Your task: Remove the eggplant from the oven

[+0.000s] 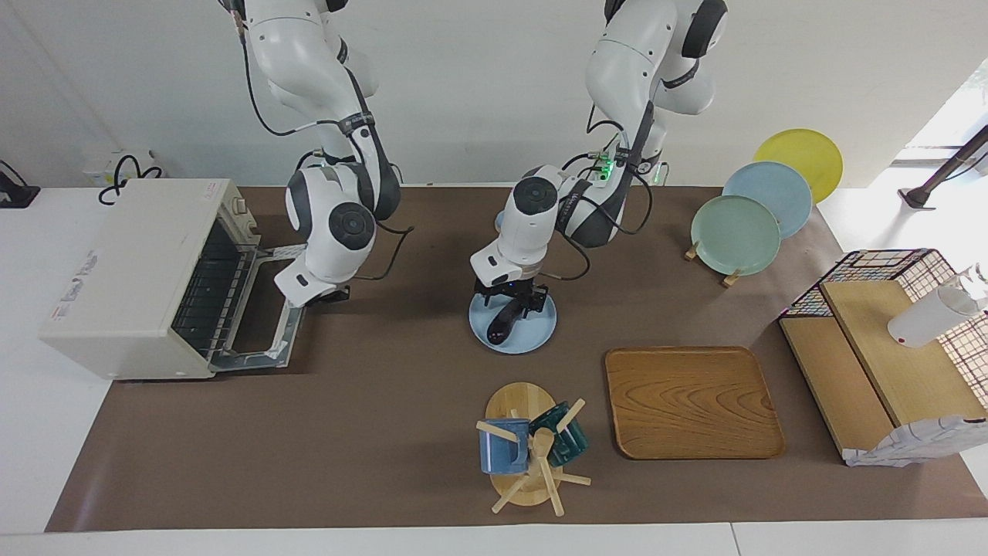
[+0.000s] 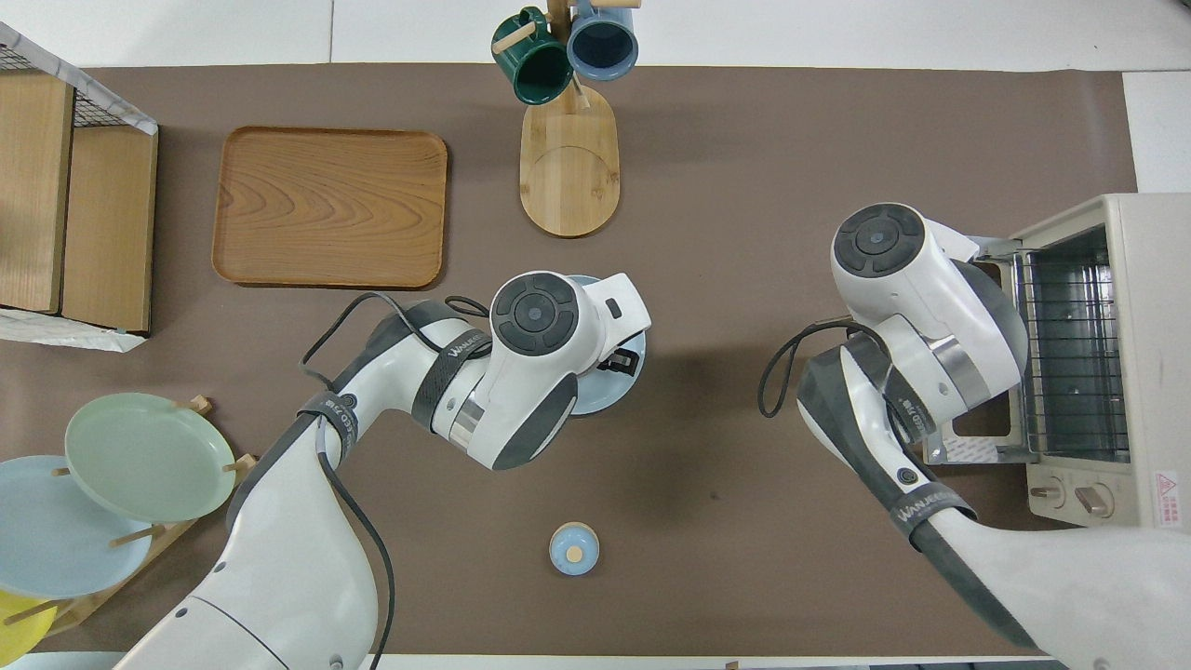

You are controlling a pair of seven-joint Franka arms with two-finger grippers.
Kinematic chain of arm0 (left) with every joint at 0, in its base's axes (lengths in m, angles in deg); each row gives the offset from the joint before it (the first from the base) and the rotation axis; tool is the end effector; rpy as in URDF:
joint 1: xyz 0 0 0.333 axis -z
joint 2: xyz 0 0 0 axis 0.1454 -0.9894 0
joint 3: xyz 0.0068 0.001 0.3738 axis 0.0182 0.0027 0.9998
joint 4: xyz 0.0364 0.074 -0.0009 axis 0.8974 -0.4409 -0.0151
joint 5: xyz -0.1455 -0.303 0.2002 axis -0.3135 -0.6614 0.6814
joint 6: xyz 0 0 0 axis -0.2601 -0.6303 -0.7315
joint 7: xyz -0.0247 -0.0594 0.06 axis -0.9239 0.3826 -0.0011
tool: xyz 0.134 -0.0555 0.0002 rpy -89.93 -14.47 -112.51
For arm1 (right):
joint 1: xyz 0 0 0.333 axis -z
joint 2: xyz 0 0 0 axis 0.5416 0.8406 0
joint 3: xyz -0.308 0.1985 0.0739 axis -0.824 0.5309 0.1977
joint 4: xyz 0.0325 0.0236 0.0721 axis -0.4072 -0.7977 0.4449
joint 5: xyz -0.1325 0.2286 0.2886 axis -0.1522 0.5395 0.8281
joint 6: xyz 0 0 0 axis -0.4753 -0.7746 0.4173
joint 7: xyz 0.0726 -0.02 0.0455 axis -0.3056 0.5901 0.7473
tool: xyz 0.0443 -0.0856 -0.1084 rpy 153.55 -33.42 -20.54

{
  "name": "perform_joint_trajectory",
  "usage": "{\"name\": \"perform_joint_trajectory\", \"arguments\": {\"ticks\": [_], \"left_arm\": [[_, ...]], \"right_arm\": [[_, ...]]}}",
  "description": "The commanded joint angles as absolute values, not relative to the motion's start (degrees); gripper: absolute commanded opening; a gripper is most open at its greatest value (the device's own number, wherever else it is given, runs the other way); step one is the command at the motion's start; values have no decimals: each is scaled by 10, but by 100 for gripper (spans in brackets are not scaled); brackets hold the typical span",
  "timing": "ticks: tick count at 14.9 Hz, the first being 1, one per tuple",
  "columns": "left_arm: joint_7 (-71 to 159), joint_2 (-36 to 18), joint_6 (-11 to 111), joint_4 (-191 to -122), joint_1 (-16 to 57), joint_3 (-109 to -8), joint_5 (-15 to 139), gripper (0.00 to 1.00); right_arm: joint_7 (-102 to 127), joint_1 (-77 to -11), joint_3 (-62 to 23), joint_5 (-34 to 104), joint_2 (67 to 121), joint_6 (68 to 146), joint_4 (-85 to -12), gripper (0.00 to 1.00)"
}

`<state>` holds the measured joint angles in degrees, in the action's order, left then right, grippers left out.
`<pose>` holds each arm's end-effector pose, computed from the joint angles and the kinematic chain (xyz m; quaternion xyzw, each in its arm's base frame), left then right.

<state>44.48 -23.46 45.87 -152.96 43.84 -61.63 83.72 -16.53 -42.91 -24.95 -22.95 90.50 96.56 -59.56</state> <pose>0.5066 -0.4455 0.3204 0.9785 -0.1987 0.0109 0.0541 0.5557 0.0659 0.3655 0.9640 0.0285 -0.0964 0.2462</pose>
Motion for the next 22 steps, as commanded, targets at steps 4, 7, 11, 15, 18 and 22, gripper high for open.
{"name": "perform_joint_trajectory", "arguments": {"ticks": [4,7,11,15,18,22], "left_arm": [[433,-232,453,-1525,432,-614,830,43],[432,-231,438,-1516,420,-615,830,22],[433,-226,404,-1484,393,-615,810,0],[434,-196,321,-1426,324,-615,781,0],[434,-205,315,-1400,272,-609,783,0],[428,-234,315,-1379,192,-609,792,0]], "right_arm": [[-69,-383,-248,-239,832,912,-609,0],[-13,-339,-247,-234,818,912,-611,0],[57,-296,-247,-213,802,913,-610,0],[76,-288,-249,-175,789,912,-607,0],[111,-269,-249,-142,770,909,-606,0],[124,-266,-250,-137,754,896,-605,0]]}}
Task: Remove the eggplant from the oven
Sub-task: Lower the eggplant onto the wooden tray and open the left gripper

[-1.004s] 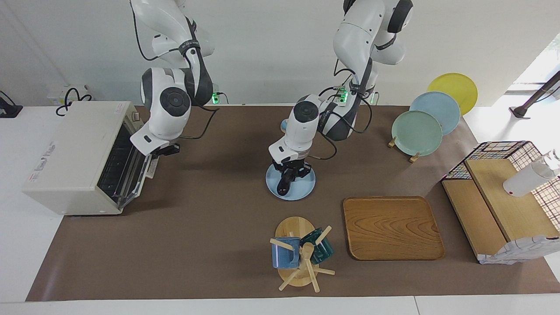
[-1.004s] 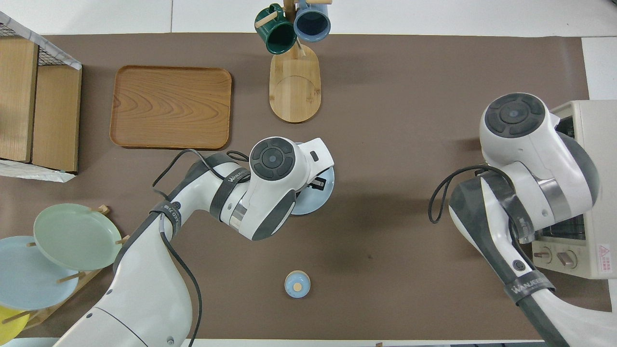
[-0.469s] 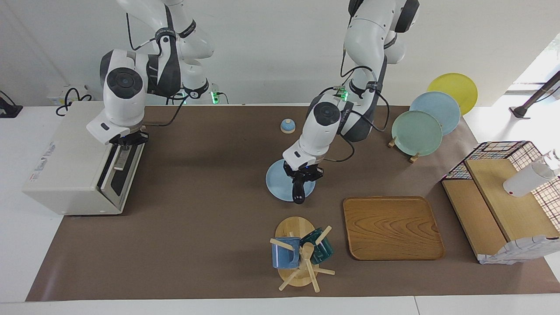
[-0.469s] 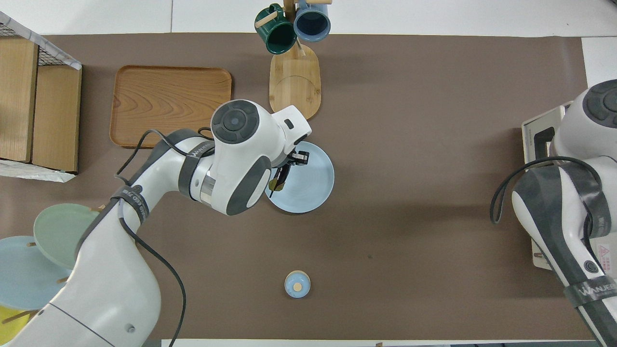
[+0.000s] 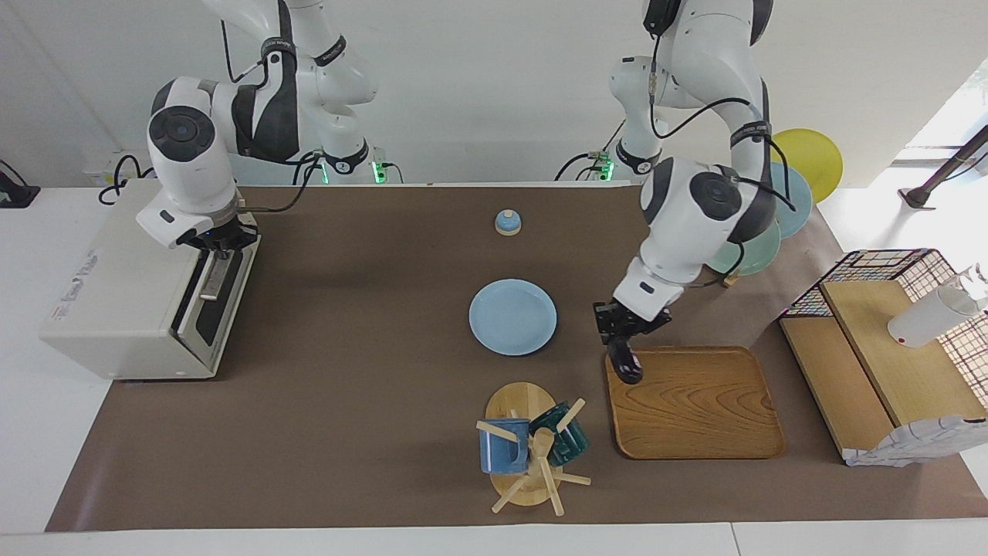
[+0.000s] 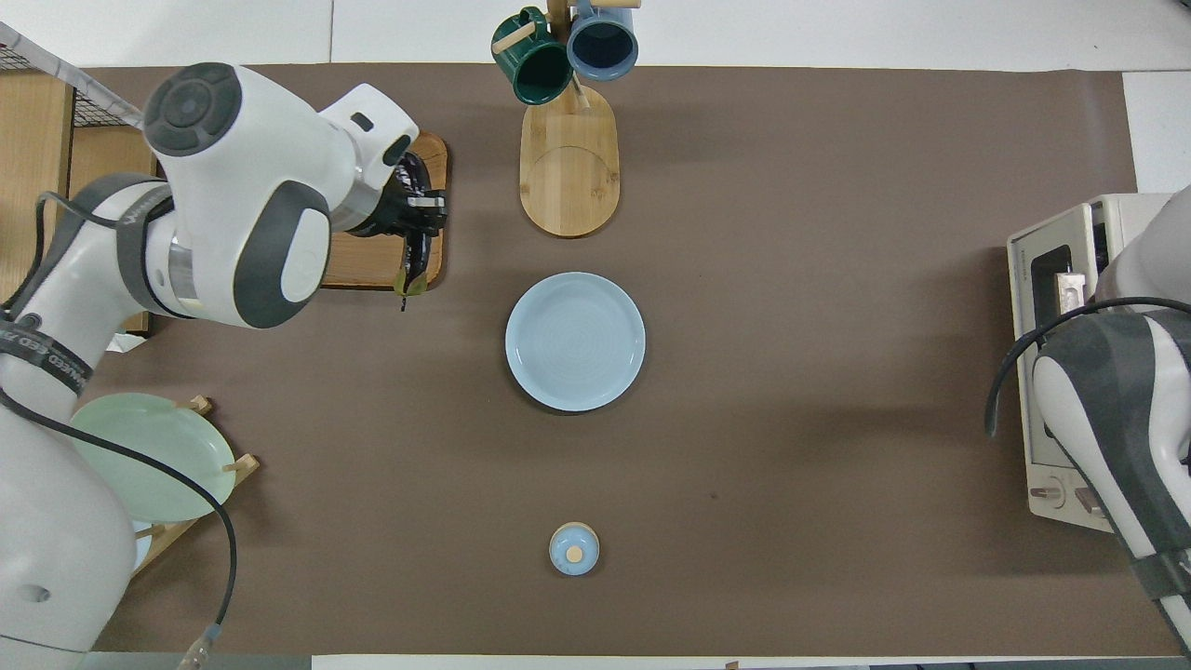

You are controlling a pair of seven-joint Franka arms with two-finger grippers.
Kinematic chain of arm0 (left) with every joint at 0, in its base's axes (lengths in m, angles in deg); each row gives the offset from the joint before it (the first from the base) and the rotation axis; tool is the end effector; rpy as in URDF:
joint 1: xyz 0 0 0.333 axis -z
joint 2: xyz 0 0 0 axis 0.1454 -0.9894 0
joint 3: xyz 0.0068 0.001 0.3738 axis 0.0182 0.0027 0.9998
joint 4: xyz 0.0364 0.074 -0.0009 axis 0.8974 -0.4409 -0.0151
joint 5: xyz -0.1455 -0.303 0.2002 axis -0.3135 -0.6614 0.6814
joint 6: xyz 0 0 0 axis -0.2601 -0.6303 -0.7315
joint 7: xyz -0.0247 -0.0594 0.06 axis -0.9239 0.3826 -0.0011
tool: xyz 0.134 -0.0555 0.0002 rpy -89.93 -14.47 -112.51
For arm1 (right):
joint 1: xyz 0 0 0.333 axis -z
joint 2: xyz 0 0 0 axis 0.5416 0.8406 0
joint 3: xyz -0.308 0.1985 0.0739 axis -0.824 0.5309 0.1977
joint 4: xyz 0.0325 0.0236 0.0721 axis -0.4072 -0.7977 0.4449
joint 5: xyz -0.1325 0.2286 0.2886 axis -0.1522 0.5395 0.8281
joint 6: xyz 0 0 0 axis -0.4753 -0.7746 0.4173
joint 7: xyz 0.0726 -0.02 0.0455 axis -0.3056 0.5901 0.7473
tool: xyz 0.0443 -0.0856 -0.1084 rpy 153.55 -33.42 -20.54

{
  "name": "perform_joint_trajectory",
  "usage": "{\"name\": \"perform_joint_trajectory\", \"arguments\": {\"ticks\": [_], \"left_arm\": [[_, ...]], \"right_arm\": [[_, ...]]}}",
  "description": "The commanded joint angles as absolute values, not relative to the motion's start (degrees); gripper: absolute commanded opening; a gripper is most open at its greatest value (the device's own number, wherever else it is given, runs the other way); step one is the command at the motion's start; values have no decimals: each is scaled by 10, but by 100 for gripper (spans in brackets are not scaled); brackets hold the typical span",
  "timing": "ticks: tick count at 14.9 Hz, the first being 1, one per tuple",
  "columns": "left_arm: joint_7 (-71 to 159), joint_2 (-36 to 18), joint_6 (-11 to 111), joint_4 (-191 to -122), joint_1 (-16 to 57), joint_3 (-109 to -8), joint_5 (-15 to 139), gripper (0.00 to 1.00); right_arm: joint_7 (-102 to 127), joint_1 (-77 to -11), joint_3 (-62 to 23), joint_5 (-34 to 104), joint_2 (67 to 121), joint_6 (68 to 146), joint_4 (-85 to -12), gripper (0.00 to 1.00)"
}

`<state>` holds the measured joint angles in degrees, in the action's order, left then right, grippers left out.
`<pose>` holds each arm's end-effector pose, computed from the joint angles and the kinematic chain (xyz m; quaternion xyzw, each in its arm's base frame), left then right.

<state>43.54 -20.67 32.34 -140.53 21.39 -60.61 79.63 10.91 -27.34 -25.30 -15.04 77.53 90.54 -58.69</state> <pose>0.6635 -0.2202 0.4317 0.9961 0.0056 0.0272 0.0832 0.5165 -0.0758 0.4851 0.9794 0.0678 -0.1130 0.1531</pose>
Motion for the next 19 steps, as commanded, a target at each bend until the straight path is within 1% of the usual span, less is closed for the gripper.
{"name": "perform_joint_trajectory", "arguments": {"ticks": [1,3,4,5,6,7,8,9,10,12,14,15,16,18,19], "left_arm": [[420,-252,316,-1364,175,-609,801,0],[412,-286,323,-1346,148,-610,832,0],[411,-299,342,-1345,139,-610,843,0],[411,-309,368,-1345,135,-610,851,0],[411,-316,394,-1349,135,-609,851,0],[411,-316,406,-1361,135,-610,850,0],[411,-316,406,-1362,130,-610,849,0],[412,-316,409,-1367,130,-610,849,0],[411,-312,414,-1383,130,-609,849,0],[409,-309,417,-1391,128,-609,850,0],[408,-309,415,-1391,128,-609,851,0],[408,-309,415,-1391,129,-609,850,15],[407,-309,412,-1390,130,-609,851,99],[397,-309,393,-1375,128,-609,861,100],[397,-309,373,-1361,128,-609,862,100]], "right_arm": [[124,-269,-248,-131,746,878,-598,0],[124,-270,-248,-85,741,842,-556,0],[124,-269,-249,-62,741,833,-539,3],[124,-270,-249,-45,739,831,-527,13],[120,-270,-249,-26,739,826,-512,28],[119,-271,-248,-12,742,826,-500,48],[120,-272,-248,-11,744,827,-491,94],[119,-273,-248,-10,745,827,-486,100],[117,-273,-247,-10,746,827,-482,100],[108,-273,-245,-6,749,826,-475,100],[107,-284,-251,21,774,807,-448,100],[102,-306,-260,20,781,785,-427,100],[94,-316,-271,20,784,787,-421,100],[91,-334,-283,20,796,789,-413,100],[91,-336,-285,19,809,780,-390,100]]}}
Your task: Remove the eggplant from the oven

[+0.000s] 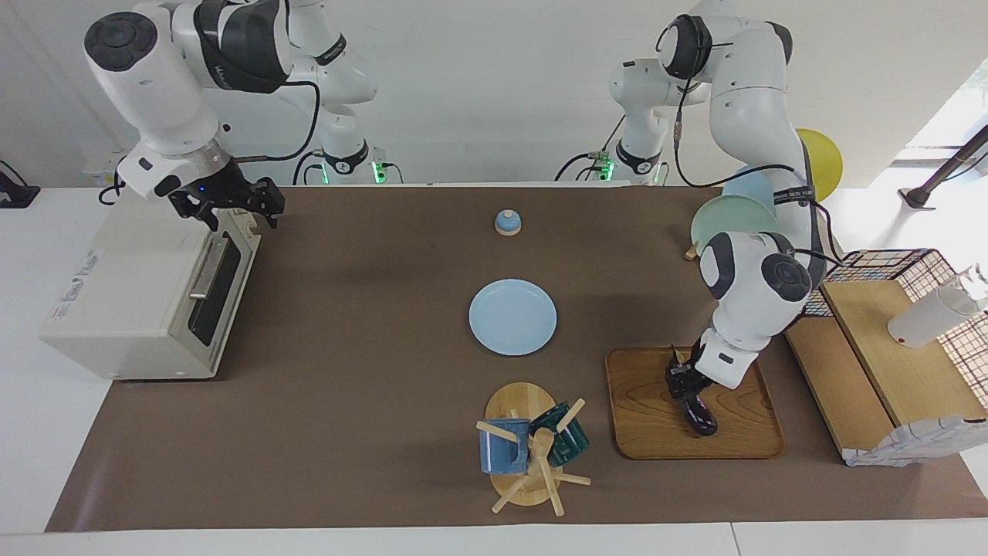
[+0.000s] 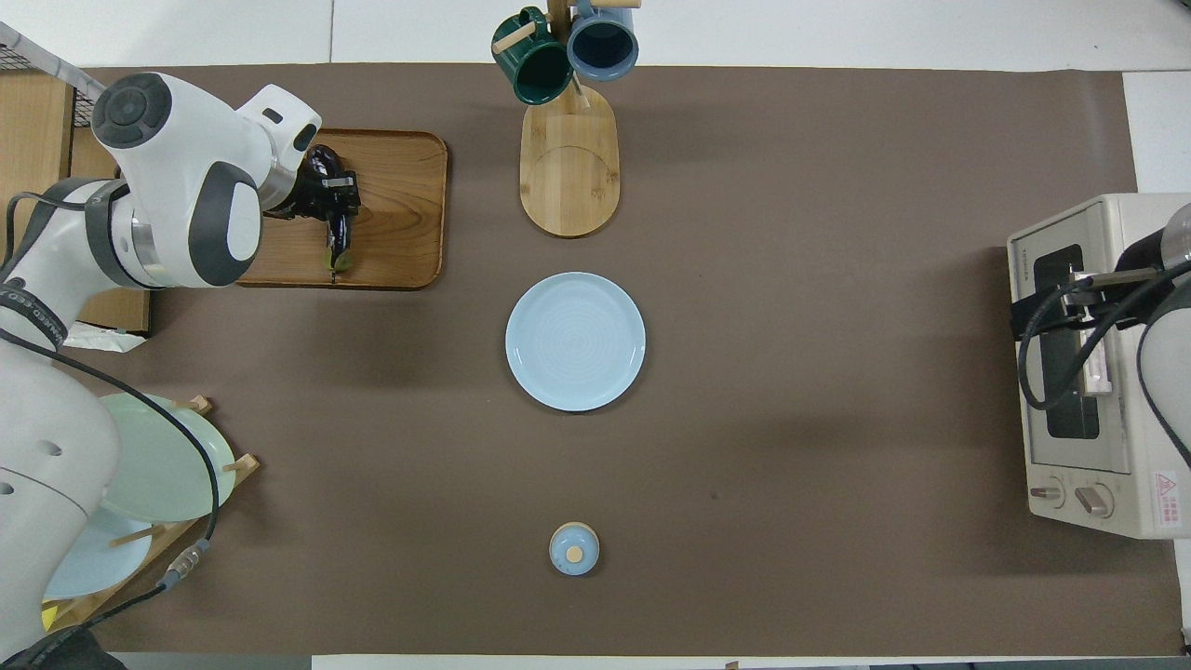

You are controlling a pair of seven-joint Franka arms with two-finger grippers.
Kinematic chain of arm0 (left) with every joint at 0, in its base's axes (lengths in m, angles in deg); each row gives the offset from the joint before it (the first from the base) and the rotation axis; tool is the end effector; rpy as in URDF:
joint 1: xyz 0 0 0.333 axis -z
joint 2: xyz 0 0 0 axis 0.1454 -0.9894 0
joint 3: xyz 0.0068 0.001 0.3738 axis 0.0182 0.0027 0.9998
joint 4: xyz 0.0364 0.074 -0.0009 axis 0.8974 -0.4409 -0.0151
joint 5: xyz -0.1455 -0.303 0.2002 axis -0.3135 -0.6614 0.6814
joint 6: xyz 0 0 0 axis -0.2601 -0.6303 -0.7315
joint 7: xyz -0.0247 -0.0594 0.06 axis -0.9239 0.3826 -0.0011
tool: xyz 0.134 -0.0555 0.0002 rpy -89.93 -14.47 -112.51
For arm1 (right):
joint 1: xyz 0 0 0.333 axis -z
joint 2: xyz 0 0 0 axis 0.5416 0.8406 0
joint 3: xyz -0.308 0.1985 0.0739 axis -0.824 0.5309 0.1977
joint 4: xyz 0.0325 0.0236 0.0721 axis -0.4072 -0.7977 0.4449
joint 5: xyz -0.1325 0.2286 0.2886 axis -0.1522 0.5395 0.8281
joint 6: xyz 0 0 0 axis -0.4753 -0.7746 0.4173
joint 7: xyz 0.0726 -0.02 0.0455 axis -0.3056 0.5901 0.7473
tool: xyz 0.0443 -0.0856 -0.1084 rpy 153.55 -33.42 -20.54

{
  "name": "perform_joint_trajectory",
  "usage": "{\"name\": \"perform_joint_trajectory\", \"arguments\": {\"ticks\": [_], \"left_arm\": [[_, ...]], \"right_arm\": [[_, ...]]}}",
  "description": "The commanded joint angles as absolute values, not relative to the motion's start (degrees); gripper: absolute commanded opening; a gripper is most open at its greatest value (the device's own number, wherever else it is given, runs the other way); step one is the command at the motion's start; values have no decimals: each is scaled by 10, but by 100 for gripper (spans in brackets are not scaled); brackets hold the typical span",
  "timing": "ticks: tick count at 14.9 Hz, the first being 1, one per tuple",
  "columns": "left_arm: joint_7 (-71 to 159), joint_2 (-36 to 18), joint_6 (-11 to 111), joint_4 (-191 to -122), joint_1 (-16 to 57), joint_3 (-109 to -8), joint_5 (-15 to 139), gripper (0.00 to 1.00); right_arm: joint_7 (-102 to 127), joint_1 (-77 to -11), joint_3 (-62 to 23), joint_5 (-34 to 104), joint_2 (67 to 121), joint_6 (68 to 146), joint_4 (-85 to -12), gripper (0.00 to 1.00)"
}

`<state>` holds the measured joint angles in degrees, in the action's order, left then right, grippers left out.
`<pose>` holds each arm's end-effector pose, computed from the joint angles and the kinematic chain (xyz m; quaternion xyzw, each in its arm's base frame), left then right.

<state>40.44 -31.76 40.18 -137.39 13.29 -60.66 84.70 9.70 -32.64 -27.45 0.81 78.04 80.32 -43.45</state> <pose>0.7302 -0.1217 0.3319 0.9974 0.0348 0.0410 0.0479 0.5384 -0.0148 0.5832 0.9968 0.0389 -0.0631 0.0284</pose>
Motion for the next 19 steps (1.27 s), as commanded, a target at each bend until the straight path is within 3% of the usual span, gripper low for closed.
{"name": "perform_joint_trajectory", "arguments": {"ticks": [1,4,13,19], "left_arm": [[398,-306,356,-1349,128,-609,863,100],[399,-246,320,-1353,125,-608,862,100],[399,-36,62,-1368,105,-608,863,100],[400,33,19,-1434,113,-610,861,100]], "right_arm": [[91,-336,-285,18,811,777,-384,100],[79,-340,-285,20,793,778,-410,100],[32,-346,-293,20,787,786,-407,100],[42,-333,-307,28,782,786,-409,100]]}}
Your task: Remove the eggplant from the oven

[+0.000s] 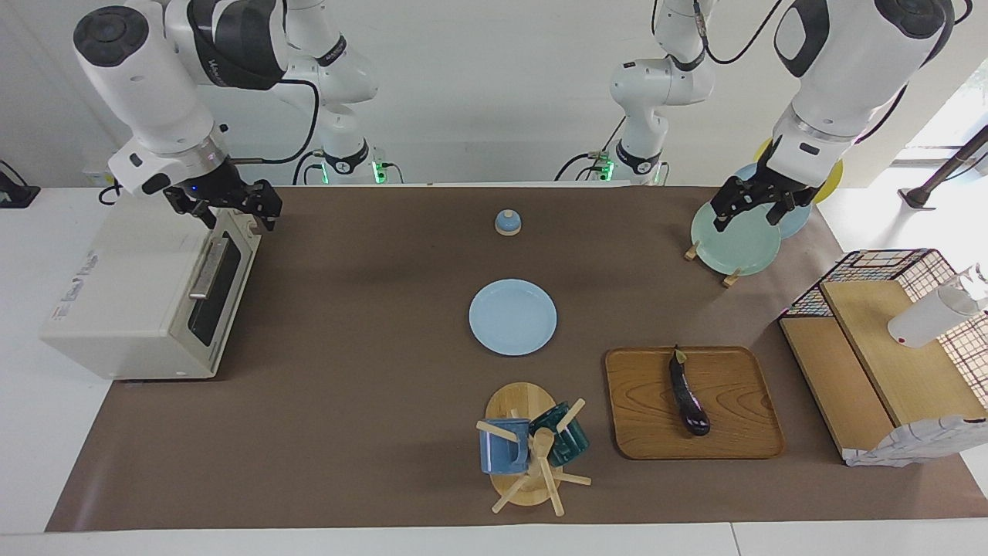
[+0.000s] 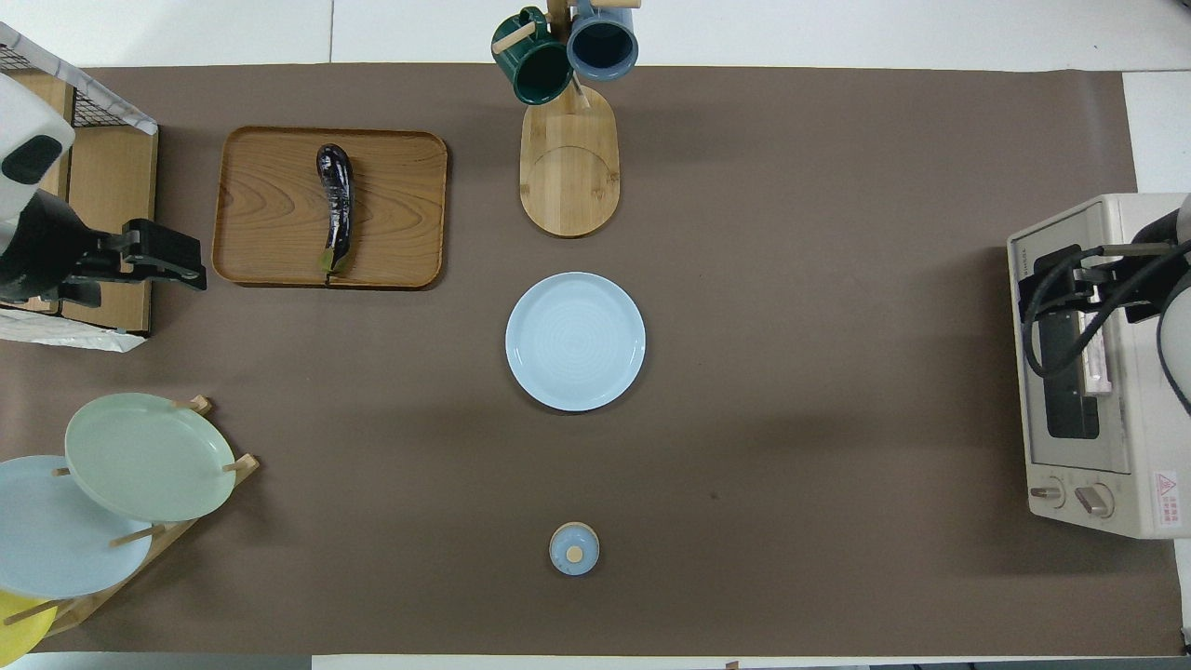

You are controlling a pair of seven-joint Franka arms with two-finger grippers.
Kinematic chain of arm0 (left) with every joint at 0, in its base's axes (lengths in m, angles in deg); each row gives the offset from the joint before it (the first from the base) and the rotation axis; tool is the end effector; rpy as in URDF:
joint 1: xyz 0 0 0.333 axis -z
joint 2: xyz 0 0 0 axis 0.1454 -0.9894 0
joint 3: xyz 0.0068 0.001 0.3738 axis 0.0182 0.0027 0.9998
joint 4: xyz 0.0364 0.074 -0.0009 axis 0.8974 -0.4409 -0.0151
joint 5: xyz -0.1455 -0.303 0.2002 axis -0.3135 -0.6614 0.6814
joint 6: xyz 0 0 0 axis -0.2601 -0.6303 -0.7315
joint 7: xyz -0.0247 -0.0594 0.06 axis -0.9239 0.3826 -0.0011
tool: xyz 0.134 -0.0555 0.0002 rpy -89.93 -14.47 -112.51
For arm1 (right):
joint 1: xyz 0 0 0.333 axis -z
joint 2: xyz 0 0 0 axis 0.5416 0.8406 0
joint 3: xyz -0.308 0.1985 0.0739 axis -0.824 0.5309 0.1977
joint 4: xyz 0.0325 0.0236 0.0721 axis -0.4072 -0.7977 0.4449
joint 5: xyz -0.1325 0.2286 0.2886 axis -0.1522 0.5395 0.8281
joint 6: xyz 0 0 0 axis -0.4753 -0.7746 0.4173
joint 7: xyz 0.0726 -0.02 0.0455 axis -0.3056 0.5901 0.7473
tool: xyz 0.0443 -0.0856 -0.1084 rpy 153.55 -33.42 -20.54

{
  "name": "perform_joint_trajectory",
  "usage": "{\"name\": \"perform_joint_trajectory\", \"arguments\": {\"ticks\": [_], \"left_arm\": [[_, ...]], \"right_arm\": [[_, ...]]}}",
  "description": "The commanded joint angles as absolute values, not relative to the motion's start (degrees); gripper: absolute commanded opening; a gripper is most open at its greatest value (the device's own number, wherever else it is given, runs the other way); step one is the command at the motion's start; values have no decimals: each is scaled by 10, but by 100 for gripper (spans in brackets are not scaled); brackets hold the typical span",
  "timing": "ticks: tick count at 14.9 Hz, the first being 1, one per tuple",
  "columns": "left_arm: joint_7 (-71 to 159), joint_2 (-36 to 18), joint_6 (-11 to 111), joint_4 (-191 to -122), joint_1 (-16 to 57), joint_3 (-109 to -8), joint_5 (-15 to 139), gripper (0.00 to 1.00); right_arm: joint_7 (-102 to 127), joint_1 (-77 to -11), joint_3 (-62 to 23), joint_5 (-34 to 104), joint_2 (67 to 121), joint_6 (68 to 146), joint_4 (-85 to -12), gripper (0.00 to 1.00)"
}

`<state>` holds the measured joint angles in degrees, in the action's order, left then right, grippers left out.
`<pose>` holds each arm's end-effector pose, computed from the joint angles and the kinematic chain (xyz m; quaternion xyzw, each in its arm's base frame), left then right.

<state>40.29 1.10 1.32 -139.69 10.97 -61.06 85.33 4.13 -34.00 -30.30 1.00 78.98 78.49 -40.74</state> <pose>0.5421 -0.0819 0.6270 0.9991 0.0314 -0.0258 0.0086 0.5426 -0.0285 0.5939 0.9973 -0.0237 -0.0625 0.0293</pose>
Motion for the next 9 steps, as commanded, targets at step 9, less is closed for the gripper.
{"name": "perform_joint_trajectory", "arguments": {"ticks": [9], "left_arm": [[381,14,-9,-1397,93,-617,859,100]], "right_arm": [[48,-337,-301,34,775,795,-402,100]]}}
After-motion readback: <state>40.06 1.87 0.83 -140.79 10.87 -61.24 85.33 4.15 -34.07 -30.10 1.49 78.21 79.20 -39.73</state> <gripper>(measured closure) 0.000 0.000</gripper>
